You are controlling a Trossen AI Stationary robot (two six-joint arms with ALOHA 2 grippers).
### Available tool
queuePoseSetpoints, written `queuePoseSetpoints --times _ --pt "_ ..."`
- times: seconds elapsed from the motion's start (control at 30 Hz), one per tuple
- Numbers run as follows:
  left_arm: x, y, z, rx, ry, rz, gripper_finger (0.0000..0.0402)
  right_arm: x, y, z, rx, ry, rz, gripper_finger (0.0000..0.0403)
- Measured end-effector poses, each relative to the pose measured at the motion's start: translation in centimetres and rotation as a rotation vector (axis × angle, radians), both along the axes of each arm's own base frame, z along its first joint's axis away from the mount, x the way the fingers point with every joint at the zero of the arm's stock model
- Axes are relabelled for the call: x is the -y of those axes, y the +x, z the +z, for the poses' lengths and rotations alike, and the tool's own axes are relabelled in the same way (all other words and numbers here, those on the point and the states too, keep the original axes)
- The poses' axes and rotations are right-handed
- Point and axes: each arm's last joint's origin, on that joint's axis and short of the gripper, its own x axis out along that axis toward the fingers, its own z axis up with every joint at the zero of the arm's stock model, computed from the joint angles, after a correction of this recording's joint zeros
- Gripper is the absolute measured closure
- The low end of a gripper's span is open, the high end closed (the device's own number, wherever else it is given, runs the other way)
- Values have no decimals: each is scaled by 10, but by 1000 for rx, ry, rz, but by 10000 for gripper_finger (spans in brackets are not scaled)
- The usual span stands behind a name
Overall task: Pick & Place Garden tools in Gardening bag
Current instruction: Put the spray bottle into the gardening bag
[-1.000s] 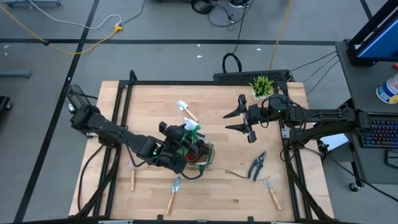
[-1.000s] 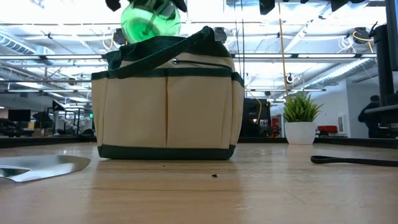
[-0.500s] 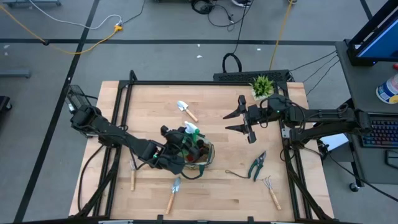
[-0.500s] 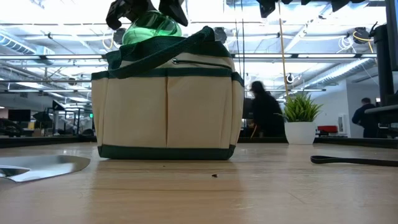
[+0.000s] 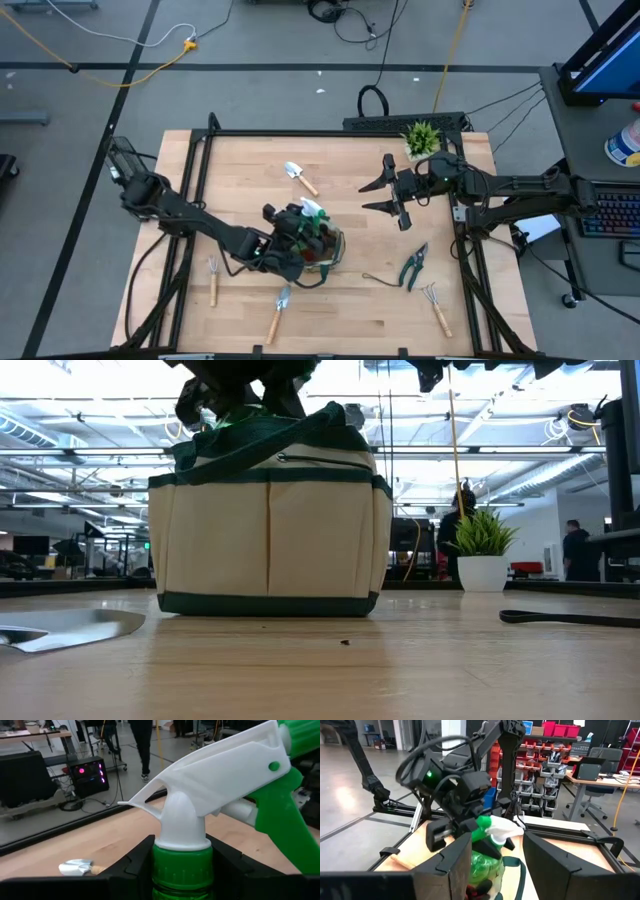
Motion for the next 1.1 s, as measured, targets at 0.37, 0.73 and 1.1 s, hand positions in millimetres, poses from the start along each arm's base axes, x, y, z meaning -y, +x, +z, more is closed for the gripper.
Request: queuePoseSetpoints --times 0.37,0.73,1.1 --pt "3 7 -14 -28 23 -3 256 1 0 0 -7 17 -24 232" --pt "3 3 0 -116 15 -132 247 1 0 0 -16 58 -25 232" --pt "2 3 2 -183 -2 -227 207 1 0 0 -16 58 -24 232"
